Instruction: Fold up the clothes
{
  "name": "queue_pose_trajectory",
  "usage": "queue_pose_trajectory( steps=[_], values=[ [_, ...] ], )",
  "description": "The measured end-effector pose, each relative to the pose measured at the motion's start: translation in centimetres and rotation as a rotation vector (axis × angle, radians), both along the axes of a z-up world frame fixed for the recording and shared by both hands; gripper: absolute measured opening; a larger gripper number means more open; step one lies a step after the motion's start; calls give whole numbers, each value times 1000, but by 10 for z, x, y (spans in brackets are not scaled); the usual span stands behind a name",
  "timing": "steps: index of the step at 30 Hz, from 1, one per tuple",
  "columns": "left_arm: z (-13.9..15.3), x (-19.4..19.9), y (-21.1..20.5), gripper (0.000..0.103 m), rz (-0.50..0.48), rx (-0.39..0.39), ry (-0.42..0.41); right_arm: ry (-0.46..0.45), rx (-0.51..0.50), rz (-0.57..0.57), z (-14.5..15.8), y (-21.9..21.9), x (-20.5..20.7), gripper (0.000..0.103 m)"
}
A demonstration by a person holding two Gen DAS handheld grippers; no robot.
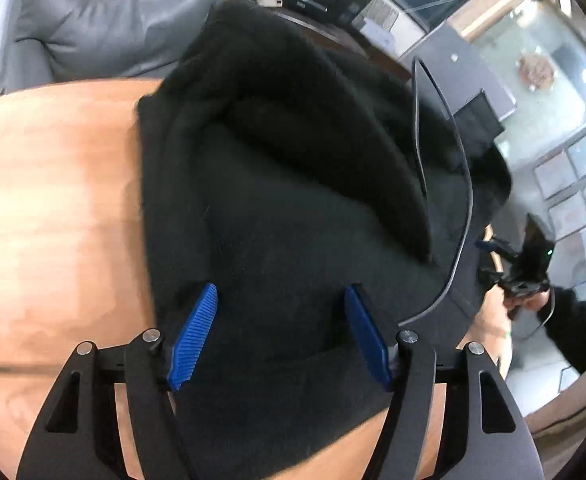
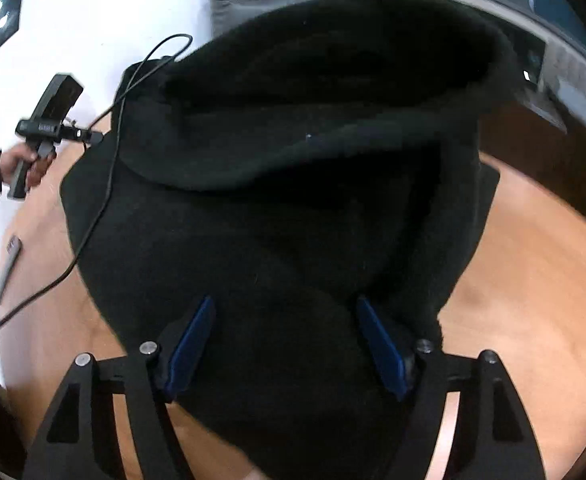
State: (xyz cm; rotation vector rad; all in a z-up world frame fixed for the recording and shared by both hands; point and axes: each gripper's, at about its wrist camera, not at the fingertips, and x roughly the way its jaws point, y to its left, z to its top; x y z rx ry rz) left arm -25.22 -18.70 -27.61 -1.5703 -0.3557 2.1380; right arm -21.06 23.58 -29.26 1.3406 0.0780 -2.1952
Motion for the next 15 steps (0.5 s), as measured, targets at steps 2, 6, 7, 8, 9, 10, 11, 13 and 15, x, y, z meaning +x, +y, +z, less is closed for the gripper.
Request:
queue_pose_trajectory(
  steps=[2, 6, 7, 8, 9, 10, 11, 13, 15],
  values=[
    [0, 25, 0, 66, -23, -8, -44, -24, -1, 6, 1, 0, 23, 78],
    [1, 81, 11, 66, -82, -18, -147, -128, -17, 18, 5, 8, 74, 78],
    [2, 90, 13, 66, -87, -22, -162, -153, -19, 19, 7, 10, 85, 78],
    [4, 97, 15, 66, -90, -25, -174, -158, -24, 17, 14, 12, 89, 78],
    [6, 104, 17, 66, -92, -29, -186, -160, -29, 14, 21, 14, 91, 78],
    [9, 106, 18, 66, -90, -28, -187, -162, -34, 12, 29, 15, 93, 77],
    [14, 101, 18, 66, -87, -22, -167, -163, -40, 9, 37, 17, 95, 77],
    [23, 84, 19, 67, -88, -12, -116, -57, -72, 8, 67, 22, 84, 77],
    [28, 58, 25, 68, -116, -23, -68, 31, -36, 64, 86, 19, 66, 78]
  ],
)
